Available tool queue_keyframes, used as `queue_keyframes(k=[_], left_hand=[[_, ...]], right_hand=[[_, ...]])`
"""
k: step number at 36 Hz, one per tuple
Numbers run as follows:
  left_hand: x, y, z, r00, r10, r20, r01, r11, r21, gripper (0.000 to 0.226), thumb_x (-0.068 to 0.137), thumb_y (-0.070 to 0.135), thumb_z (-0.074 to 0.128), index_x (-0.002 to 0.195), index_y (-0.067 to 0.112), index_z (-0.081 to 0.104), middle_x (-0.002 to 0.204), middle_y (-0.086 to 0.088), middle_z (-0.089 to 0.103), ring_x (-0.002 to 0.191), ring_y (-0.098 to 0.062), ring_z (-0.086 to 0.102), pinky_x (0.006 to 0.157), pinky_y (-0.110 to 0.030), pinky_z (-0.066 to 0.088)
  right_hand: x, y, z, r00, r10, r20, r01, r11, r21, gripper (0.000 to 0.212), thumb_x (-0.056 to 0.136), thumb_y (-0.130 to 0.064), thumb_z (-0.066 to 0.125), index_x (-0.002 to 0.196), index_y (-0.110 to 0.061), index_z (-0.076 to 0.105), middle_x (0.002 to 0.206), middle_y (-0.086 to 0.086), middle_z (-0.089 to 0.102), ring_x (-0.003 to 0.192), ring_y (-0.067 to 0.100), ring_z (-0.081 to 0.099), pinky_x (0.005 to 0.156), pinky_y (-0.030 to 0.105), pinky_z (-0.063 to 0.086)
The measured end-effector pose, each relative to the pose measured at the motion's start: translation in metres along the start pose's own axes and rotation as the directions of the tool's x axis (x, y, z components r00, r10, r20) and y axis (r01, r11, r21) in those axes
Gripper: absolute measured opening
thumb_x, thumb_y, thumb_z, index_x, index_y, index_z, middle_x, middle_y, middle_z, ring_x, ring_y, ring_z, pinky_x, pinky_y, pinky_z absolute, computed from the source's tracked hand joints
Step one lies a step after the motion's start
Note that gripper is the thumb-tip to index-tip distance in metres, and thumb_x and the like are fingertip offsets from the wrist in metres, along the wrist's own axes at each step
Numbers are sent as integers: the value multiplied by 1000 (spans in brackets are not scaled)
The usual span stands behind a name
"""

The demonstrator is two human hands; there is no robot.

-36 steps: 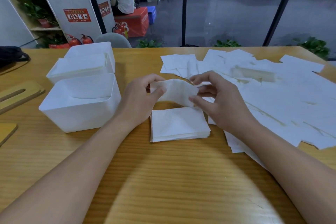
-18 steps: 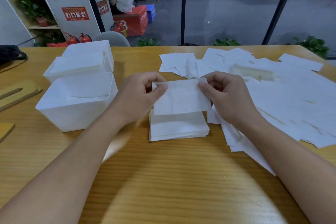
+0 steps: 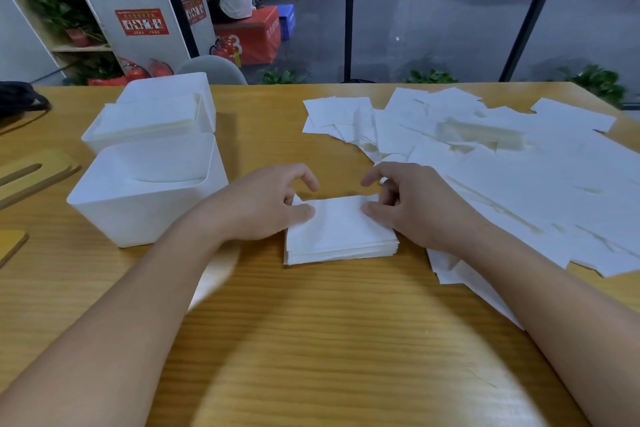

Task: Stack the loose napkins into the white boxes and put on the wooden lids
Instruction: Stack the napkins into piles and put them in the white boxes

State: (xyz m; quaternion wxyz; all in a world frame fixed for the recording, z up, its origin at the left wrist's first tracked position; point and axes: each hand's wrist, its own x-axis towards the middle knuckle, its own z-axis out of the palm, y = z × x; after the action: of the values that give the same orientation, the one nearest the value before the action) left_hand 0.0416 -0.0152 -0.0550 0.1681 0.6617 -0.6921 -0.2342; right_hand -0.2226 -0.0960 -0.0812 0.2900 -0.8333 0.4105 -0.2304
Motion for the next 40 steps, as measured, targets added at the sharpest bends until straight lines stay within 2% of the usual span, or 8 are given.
queue_keyframes(k=[4,8,11,15,21,29,36,40], left_hand=[[2,-5,0,999,-33,-21,33,999,1,22,97,51,74,116,47,63,63,14,56,58,-4,53,76,-40,55],[5,-7,1,988,-42,-152,46,999,18,21,93,58,77,106,43,68,80,12,65,70,-4,59,69,-31,51],[5,-4,6,974,-11,-228,17,1000,24,15,97,57,72,102,42,70,88,10,67,74,-6,60,68,-32,52],[7,1,13,969,19,-248,-23,1000,-14,13,100,52,71,98,40,73,89,12,68,77,-3,59,70,-32,51],[9,2,21,979,16,-206,-15,1000,3,11,101,51,70,102,40,74,89,16,70,77,2,61,64,-23,44],[10,0,25,979,35,-200,-39,999,-13,10,100,51,71,103,42,75,88,24,70,76,-2,64,68,-27,53],[10,1,26,972,38,-231,-48,998,-37,7,100,47,71,99,42,76,87,22,70,77,-7,64,72,-31,55],[10,5,25,951,28,-307,-64,992,-109,17,108,36,64,120,39,75,96,16,74,94,-2,67,82,-26,55]], right_hand=[[1,1,1,997,-21,-73,18,999,-34,25,92,-30,84,113,-32,71,80,-10,68,69,4,61,70,27,52],[3,1,4,985,-112,-130,88,980,-177,24,98,-40,77,118,-28,72,117,-15,62,91,-4,57,79,11,44],[12,3,10,979,-166,-121,109,919,-380,40,104,-49,64,134,-23,71,156,-8,51,139,11,42,116,34,37],[27,2,12,978,-131,-164,28,856,-517,51,107,-57,51,145,-26,65,174,0,31,160,28,21,126,51,15],[34,11,16,993,7,-115,-73,807,-586,70,108,-66,31,162,-23,43,179,4,16,166,28,4,132,54,1],[36,15,17,992,-16,-126,-59,820,-570,62,109,-60,32,140,-15,59,165,-1,39,159,24,23,130,51,8],[34,13,13,993,-30,-117,-36,850,-525,66,108,-61,35,146,-12,57,162,1,41,156,20,27,132,50,6],[23,-1,8,990,-57,-128,8,935,-354,61,109,-58,46,151,-15,58,160,-2,47,146,19,43,129,43,20]])
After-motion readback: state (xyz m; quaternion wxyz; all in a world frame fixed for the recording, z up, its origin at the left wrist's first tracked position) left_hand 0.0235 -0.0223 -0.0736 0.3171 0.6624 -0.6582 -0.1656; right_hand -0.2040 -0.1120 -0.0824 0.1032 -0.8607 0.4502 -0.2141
